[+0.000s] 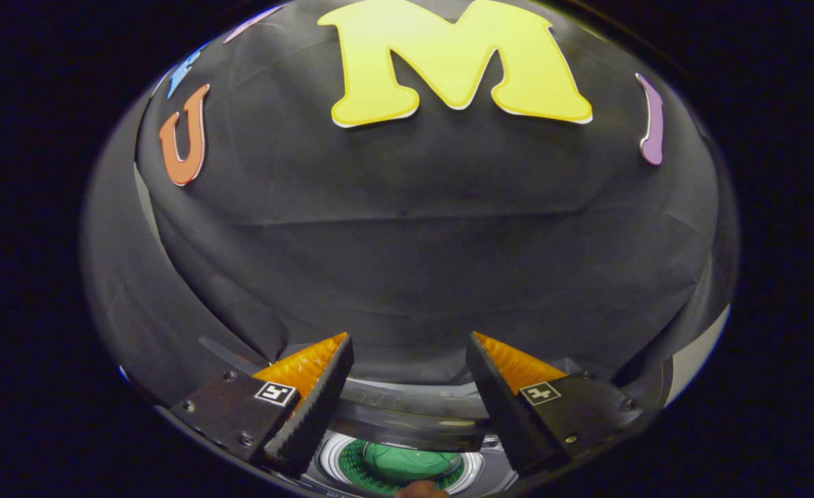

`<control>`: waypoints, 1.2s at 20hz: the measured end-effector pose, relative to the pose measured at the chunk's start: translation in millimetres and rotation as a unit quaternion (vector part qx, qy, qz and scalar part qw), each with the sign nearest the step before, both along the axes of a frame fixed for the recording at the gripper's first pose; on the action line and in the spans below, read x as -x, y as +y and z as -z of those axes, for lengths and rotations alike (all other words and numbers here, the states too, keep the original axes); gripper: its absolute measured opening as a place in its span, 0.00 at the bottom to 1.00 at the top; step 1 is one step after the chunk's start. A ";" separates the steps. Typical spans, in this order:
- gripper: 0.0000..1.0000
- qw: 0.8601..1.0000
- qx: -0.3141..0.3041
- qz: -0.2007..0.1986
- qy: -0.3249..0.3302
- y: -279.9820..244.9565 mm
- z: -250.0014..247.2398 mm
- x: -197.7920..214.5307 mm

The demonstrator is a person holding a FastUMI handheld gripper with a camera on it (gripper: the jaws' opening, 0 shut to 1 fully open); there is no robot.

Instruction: Put the clothes into the washing machine and then close the washing machine lid.

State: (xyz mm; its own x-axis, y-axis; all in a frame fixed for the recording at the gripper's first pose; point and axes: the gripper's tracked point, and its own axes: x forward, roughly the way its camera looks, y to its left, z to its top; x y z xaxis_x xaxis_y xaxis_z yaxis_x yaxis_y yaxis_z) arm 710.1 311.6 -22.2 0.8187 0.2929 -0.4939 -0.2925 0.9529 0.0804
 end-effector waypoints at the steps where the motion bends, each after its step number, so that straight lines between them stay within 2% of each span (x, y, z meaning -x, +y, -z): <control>1: 1.00 1.000 0.001 -0.001 0.001 0.4 0.1 0.4; 24: 1.00 0.999 -0.002 -0.014 -0.039 -3.3 0.9 38.6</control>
State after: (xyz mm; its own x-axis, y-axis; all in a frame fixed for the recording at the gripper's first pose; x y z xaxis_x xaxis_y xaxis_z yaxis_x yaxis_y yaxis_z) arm 671.5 308.3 -23.1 0.8460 0.3180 -0.4280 -0.3242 0.9440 0.0607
